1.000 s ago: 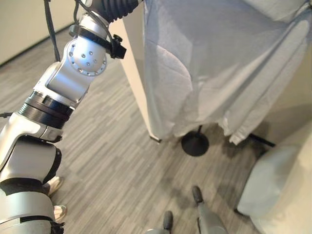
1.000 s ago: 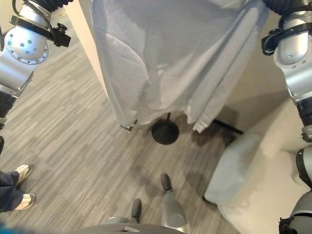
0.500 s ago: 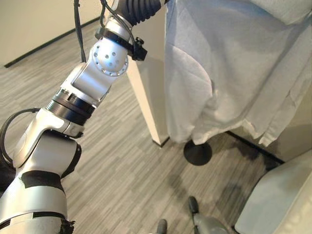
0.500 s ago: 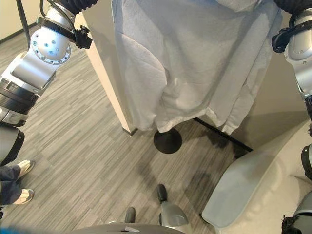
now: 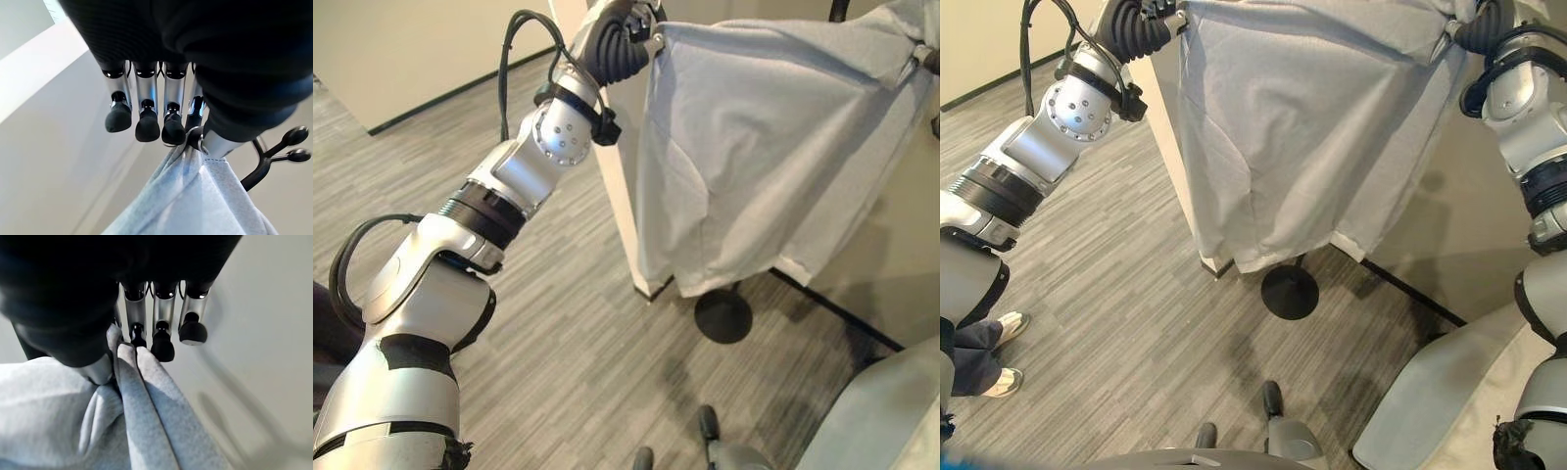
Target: Hang the clothes on the sofa on the clothes rack.
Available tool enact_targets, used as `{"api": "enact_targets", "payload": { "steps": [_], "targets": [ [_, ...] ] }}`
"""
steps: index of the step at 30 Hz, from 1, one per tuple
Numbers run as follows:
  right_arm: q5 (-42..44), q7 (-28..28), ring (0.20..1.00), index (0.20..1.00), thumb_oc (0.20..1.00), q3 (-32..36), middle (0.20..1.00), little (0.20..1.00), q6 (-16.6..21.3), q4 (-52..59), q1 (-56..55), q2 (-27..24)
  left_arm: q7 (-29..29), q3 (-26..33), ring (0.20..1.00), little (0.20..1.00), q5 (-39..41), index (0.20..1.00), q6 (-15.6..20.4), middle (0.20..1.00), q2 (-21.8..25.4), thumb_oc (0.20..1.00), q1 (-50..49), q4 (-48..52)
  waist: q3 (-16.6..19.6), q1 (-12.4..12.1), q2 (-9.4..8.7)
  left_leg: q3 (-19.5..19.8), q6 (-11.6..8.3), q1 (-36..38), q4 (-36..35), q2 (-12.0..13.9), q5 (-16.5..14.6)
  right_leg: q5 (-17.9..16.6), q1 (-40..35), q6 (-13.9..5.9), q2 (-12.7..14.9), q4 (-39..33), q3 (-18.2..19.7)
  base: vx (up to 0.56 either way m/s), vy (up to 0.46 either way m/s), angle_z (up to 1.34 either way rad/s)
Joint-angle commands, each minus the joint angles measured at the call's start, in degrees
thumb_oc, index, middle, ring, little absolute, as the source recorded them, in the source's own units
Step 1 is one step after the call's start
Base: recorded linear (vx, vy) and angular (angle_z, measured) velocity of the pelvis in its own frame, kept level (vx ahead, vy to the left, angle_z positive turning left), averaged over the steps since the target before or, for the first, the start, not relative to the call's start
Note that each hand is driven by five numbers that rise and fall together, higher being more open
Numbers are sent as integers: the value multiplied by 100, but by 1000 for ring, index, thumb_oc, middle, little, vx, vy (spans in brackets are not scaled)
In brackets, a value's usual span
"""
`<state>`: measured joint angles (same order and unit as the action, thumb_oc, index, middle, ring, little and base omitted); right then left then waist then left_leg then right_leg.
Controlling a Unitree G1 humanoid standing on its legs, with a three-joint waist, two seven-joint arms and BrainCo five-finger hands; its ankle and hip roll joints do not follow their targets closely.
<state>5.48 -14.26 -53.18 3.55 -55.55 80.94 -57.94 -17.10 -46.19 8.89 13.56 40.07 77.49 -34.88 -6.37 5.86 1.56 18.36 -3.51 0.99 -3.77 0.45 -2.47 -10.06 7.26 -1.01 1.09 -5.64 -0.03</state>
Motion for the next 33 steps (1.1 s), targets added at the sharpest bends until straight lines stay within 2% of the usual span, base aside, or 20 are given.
{"api": "enact_targets", "payload": {
  "steps": [1,8,22,30,33],
  "targets": [
    [-74,-49,200,200,200,-204,200,200,-20,-607,746,-191,-101,-208,200,200,301,200,71,200,43,200,803,-646,352,-100,-60,-232,-226,-146,-123,72,-136,722,-157,-475,268,64,156,-7,-16,6],
    [-330,45,200,200,200,-455,200,200,-96,-1207,754,318,1,-497,200,200,251,200,36,200,-255,200,972,-1158,275,-164,-51,-246,-222,-322,-123,46,-43,672,-1,-512,273,64,105,-42,-16,7],
    [-757,282,200,200,200,-752,200,200,-277,-1826,666,598,145,-656,200,200,339,200,32,200,-842,200,1017,-1394,75,-186,40,-272,-226,-529,-123,14,84,677,109,-478,303,64,64,-6,-15,1],
    [-892,343,200,200,200,-632,200,200,-300,-1944,253,680,125,-589,200,200,353,200,94,200,-882,200,975,-1016,4,-218,141,-238,-256,-621,-123,15,139,724,132,-444,286,64,5,-15,-35,5],
    [-1032,343,200,200,200,-581,200,200,-330,-2027,40,683,78,-494,200,200,399,200,168,200,-968,200,951,-575,-30,-229,199,-228,-263,-660,-123,-2,173,745,130,-442,294,64,-33,-20,-11,14]
  ]
}}
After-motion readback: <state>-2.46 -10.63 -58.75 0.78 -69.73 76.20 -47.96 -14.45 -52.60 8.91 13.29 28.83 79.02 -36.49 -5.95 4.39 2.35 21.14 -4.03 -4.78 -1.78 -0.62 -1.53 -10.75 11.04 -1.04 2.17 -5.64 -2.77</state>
